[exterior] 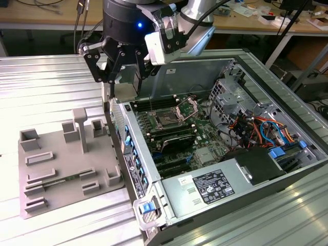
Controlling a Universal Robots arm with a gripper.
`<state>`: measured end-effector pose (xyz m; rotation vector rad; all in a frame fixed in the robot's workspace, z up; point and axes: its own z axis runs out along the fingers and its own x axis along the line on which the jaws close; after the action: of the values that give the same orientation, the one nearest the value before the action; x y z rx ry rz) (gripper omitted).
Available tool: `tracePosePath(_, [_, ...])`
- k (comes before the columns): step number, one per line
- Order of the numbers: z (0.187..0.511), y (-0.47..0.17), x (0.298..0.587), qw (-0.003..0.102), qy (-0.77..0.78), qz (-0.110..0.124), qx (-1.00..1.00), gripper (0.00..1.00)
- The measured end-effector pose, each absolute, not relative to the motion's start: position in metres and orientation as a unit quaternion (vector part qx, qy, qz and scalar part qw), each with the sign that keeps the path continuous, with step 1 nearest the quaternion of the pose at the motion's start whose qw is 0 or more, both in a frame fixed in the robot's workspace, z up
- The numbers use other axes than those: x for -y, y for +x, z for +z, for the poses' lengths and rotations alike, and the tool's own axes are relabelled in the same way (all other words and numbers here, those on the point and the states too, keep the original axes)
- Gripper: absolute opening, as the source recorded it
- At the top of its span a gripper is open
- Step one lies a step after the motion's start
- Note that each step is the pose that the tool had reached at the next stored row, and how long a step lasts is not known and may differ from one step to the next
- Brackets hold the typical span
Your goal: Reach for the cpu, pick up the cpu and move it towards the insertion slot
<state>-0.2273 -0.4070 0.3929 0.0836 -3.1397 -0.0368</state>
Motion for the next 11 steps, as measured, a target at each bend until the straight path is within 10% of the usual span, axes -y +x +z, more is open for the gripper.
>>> tracePosePath(11, [0.3915, -0.2247, 0.407, 0.0, 0.027, -0.012, 1.0, 0.55])
